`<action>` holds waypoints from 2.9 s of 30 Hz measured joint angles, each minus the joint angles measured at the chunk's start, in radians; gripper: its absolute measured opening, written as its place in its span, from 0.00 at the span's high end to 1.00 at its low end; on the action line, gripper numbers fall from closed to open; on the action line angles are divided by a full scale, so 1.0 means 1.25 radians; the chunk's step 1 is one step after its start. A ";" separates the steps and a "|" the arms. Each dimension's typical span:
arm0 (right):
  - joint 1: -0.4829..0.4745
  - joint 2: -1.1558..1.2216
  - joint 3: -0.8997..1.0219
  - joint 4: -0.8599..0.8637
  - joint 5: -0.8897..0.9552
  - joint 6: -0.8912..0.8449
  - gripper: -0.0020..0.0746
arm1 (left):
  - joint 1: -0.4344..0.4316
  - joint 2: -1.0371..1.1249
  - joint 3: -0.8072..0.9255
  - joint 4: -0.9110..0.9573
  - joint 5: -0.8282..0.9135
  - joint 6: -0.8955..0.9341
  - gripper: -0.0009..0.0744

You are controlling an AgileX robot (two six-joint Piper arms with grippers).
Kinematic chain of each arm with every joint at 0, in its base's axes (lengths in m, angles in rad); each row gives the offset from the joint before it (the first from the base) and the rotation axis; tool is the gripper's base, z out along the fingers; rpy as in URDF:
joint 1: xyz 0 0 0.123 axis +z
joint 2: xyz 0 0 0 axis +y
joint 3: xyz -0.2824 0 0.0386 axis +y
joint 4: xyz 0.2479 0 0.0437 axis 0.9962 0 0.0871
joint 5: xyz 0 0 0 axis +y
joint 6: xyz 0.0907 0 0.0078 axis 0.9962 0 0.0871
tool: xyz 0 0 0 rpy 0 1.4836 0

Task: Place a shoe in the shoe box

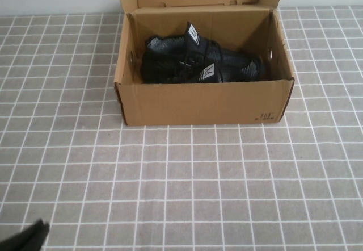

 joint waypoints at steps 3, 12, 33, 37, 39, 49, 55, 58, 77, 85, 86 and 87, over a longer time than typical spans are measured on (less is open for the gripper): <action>0.000 0.000 0.005 0.001 -0.002 0.000 0.99 | 0.000 0.000 0.003 -0.008 0.062 -0.008 0.99; 0.000 0.000 0.007 0.001 -0.005 0.000 0.99 | 0.000 0.000 0.003 -0.017 0.083 -0.026 0.99; -0.249 -0.121 0.301 0.058 -0.387 0.000 0.99 | 0.000 0.000 0.003 -0.017 0.083 -0.026 0.99; -0.279 -0.215 0.388 0.060 -0.410 0.000 0.99 | 0.000 0.000 0.003 -0.017 0.083 -0.026 0.99; -0.279 -0.259 0.424 0.040 -0.415 0.000 0.99 | 0.000 0.000 0.003 -0.017 0.083 -0.026 0.99; -0.279 -0.280 0.444 -0.028 -0.269 0.000 0.99 | 0.000 0.000 0.003 -0.017 0.083 -0.026 0.99; -0.279 -0.280 0.446 -0.036 -0.157 -0.001 0.99 | 0.000 0.000 0.003 -0.017 0.083 -0.026 0.99; -0.279 -0.280 0.446 -0.034 -0.151 -0.001 0.99 | 0.000 0.000 0.003 -0.017 0.083 -0.027 0.99; -0.279 -0.280 0.446 -0.033 -0.148 -0.001 0.99 | 0.000 0.000 0.003 -0.017 0.098 -0.027 0.99; -0.279 -0.280 0.446 -0.033 -0.146 -0.001 0.99 | 0.000 0.000 0.003 -0.020 0.100 -0.027 0.99; -0.279 -0.280 0.446 -0.033 -0.146 -0.001 0.99 | 0.002 0.000 0.003 -0.025 0.090 -0.027 0.99; -0.279 -0.280 0.446 -0.033 -0.146 -0.001 0.99 | 0.010 -0.002 0.003 -0.025 0.069 -0.027 0.99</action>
